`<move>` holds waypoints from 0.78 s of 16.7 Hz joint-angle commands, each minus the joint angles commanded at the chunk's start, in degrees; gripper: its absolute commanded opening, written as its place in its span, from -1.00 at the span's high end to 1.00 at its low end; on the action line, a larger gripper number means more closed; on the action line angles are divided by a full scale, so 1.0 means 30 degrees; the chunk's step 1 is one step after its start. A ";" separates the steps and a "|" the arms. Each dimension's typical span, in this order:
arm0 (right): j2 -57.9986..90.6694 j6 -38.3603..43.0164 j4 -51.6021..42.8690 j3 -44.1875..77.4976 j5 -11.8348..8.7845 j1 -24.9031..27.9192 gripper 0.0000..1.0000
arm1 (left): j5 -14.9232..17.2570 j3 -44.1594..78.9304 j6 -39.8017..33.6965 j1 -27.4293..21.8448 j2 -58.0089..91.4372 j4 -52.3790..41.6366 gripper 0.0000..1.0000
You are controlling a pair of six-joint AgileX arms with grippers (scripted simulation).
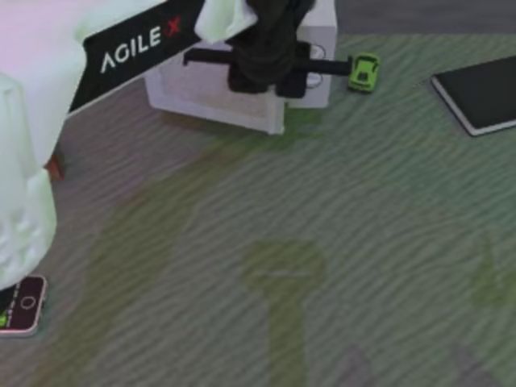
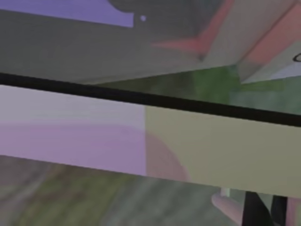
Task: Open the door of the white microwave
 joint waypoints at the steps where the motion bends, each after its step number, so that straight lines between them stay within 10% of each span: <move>1: 0.0000 0.0000 0.0000 0.0000 0.0000 0.0000 -1.00 | 0.0111 -0.0384 0.0211 0.0030 -0.0247 0.0225 1.00; 13: 0.0000 0.0000 0.0000 0.0000 0.0000 0.0000 -1.00 | 0.0181 -0.0589 0.0328 0.0050 -0.0395 0.0353 1.00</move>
